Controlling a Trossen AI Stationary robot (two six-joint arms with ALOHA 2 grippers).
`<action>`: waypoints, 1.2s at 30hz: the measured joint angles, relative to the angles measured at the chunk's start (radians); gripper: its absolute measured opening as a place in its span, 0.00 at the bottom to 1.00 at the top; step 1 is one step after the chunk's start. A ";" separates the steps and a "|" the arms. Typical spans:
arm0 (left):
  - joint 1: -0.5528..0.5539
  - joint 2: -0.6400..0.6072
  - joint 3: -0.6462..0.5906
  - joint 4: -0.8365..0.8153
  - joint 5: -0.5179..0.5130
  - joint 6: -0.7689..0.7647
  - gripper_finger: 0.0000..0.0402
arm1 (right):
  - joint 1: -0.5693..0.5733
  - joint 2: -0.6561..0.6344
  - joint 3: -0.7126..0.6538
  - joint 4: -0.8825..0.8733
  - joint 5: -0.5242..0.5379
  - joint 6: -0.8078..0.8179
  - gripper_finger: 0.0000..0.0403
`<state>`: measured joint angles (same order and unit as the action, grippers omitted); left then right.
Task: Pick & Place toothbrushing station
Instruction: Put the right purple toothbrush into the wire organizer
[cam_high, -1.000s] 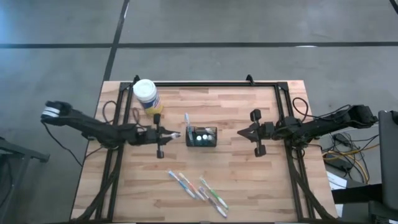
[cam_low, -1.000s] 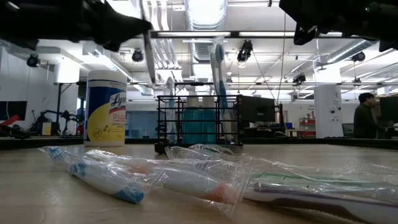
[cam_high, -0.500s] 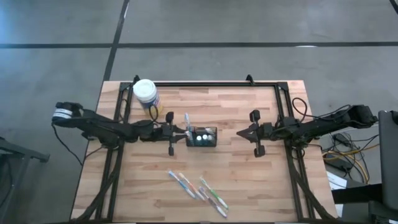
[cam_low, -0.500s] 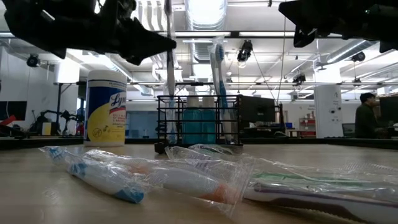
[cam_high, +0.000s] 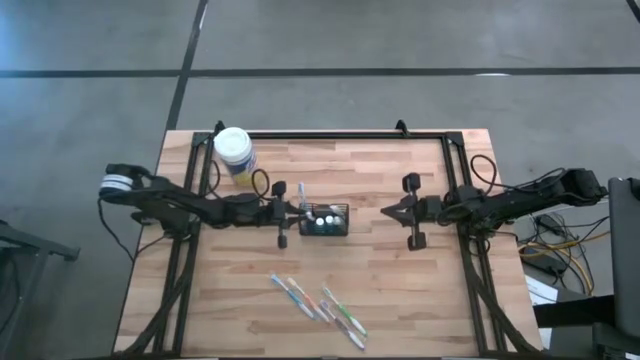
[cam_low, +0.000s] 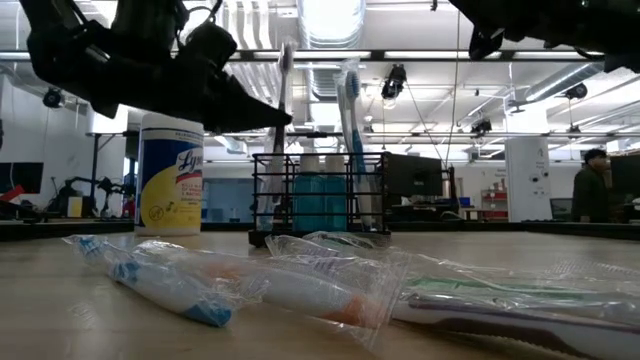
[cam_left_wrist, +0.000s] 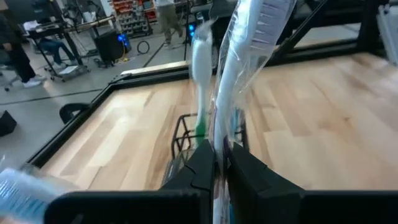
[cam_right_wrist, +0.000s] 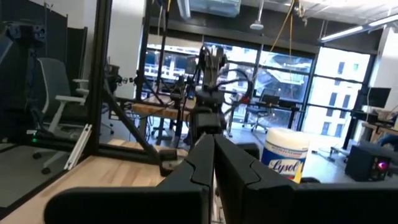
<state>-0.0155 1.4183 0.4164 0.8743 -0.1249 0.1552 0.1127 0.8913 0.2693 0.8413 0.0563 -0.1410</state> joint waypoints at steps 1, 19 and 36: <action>0.003 0.005 0.000 0.002 0.000 0.001 0.06 | 0.000 0.000 0.005 0.000 0.000 -0.001 0.02; 0.011 0.001 -0.001 0.017 0.004 0.007 0.06 | 0.000 0.000 0.085 -0.136 -0.001 0.011 0.02; 0.011 0.001 -0.002 0.039 0.011 -0.028 0.06 | 0.000 0.000 0.078 -0.135 -0.002 0.055 0.02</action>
<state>-0.0040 1.4189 0.4149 0.9131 -0.1139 0.1277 0.1131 0.8917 0.3473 0.7059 0.0540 -0.0856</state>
